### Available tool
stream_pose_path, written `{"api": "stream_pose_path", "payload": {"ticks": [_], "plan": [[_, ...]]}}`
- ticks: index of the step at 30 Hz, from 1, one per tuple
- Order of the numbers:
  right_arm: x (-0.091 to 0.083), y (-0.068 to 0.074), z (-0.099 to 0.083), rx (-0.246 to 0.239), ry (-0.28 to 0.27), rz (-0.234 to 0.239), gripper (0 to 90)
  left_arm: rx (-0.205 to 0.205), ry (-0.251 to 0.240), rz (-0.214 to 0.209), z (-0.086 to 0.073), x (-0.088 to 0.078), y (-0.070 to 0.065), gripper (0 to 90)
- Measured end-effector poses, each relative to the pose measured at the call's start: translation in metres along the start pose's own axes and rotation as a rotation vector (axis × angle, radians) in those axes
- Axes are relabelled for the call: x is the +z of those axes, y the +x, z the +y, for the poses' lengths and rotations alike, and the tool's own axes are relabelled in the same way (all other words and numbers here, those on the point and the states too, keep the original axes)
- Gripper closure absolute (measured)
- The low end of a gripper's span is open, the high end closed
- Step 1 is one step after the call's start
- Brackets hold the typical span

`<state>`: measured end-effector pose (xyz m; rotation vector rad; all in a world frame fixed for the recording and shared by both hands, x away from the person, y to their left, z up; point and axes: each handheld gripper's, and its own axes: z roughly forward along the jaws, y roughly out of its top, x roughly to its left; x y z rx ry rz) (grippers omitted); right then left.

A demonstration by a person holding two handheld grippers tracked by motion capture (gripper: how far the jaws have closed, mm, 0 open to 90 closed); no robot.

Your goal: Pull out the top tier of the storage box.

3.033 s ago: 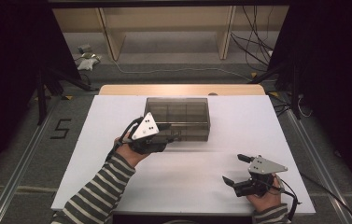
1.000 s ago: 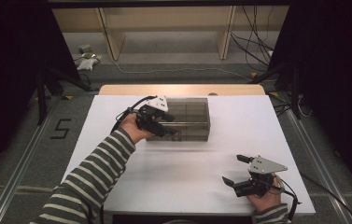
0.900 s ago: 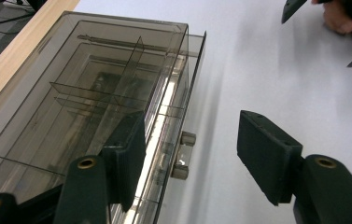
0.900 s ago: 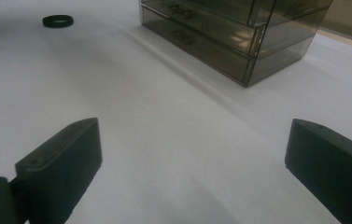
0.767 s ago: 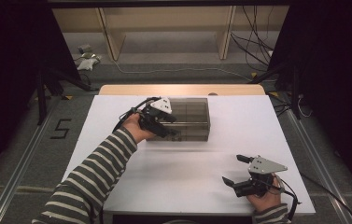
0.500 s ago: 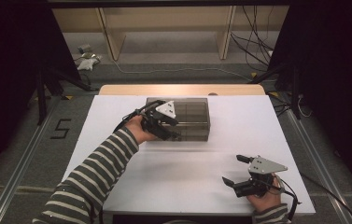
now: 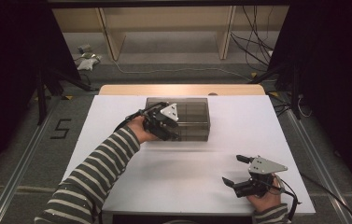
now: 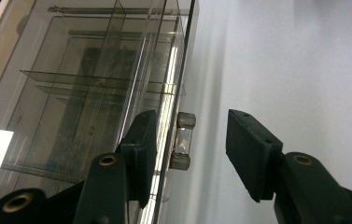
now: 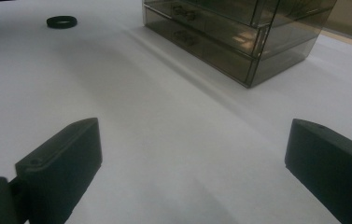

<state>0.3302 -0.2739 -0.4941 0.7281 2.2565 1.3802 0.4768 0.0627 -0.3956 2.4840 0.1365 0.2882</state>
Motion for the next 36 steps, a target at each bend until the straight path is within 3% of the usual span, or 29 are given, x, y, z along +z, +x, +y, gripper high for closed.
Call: {"api": "stream_pose_path", "payload": {"ticks": [11,15,25,36], "plan": [[-0.001,0.001,0.000,0.000,0.000,0.003,4.9,0.027,0.083,0.015,0.002,0.011,-0.002,54.3],[-0.001,0.001,0.000,-0.004,-0.002,0.005,4.9,0.035,0.126,0.036,0.001,0.015,-0.002,57.6],[-0.001,0.000,0.000,-0.002,-0.002,0.009,4.9,0.029,0.179,0.071,0.000,0.018,0.000,68.2],[-0.001,0.001,0.000,-0.001,-0.001,0.009,5.0,0.038,0.183,0.078,0.000,0.018,-0.001,69.8]]}}
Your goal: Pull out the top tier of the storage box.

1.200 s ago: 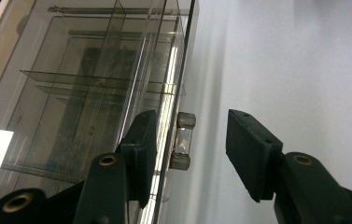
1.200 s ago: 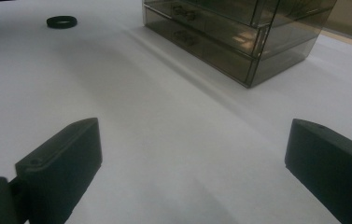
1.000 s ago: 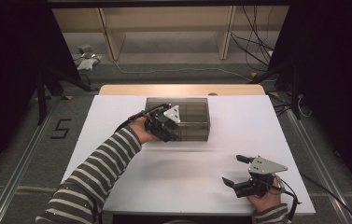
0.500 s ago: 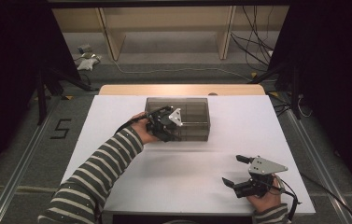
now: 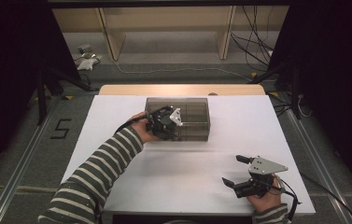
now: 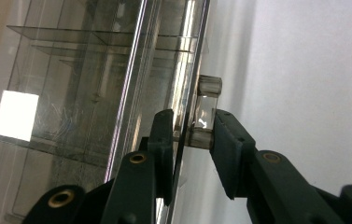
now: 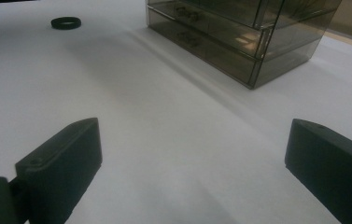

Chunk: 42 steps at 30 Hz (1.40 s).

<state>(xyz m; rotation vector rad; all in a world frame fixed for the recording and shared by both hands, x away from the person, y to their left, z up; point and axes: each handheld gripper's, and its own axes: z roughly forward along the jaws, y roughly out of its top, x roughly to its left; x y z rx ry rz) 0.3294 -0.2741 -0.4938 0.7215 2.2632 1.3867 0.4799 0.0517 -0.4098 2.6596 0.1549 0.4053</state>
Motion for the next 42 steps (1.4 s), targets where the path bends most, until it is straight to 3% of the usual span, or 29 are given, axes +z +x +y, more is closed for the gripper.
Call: {"api": "stream_pose_path", "payload": {"ticks": [12,21,42], "plan": [[0.001,-0.001,0.000,-0.002,0.004,0.002,5.0,0.056,0.040,-0.040,0.004,-0.008,-0.016,71.7],[0.002,-0.001,0.000,0.000,0.007,0.002,5.1,0.065,0.068,-0.080,0.006,-0.014,-0.031,72.5],[0.003,0.000,0.000,-0.005,0.010,-0.012,4.9,0.089,0.084,-0.097,0.008,-0.017,-0.049,73.4]]}}
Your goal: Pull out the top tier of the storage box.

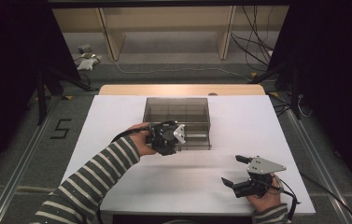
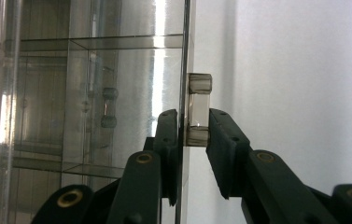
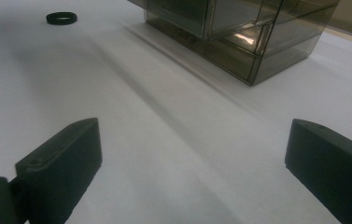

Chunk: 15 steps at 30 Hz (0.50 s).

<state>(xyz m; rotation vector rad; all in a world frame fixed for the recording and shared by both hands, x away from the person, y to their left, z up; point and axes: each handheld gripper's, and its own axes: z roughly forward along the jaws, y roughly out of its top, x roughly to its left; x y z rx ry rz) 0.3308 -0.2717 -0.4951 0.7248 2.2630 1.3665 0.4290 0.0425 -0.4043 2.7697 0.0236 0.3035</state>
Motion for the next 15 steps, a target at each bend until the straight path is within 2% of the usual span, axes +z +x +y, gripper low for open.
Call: {"api": "stream_pose_path", "payload": {"ticks": [7,10,15], "plan": [[-0.0007,0.0000,0.0002,0.001,0.004,0.001,4.8,0.005,-0.006,-0.012,-0.0024,-0.0005,-0.0010,72.5],[-0.0007,0.0001,0.0001,0.000,-0.001,-0.001,4.7,-0.004,-0.024,-0.014,-0.0032,-0.0033,-0.0002,65.3],[-0.0007,0.0002,0.0001,0.000,-0.002,-0.002,4.7,-0.025,-0.065,-0.028,-0.0037,-0.0097,0.0017,58.4]]}}
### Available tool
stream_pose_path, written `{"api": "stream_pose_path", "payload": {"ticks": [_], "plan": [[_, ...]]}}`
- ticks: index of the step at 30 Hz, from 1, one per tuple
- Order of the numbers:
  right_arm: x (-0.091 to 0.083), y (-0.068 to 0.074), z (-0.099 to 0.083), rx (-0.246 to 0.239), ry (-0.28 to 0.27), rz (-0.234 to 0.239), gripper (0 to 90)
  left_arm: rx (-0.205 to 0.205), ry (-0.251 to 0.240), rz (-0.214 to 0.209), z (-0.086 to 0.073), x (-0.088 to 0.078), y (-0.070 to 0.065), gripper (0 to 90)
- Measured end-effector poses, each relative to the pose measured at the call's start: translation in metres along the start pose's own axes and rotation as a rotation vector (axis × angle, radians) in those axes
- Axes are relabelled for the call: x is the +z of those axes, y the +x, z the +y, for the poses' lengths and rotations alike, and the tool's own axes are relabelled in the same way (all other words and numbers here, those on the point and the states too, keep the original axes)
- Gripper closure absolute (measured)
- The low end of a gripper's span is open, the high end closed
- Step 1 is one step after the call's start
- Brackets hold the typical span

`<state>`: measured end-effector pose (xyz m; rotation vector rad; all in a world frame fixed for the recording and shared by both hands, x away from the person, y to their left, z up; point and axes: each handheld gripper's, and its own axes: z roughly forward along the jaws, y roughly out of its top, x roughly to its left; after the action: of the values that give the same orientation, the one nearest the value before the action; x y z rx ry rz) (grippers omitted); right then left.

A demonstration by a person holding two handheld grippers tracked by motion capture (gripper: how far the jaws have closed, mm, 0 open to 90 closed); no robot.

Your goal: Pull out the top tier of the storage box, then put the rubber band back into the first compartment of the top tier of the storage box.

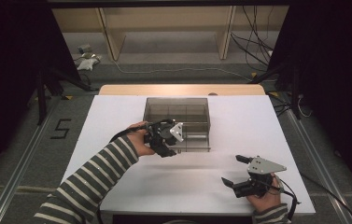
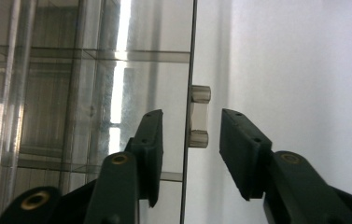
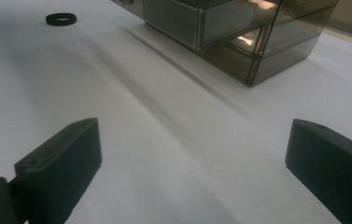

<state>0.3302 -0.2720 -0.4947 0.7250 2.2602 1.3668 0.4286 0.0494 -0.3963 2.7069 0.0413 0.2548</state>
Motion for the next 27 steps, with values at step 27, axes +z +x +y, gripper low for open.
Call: {"api": "stream_pose_path", "payload": {"ticks": [27], "plan": [[0.000,0.000,0.000,0.001,-0.001,-0.004,4.6,-0.154,-0.180,0.048,-0.012,-0.034,0.009,26.0]]}}
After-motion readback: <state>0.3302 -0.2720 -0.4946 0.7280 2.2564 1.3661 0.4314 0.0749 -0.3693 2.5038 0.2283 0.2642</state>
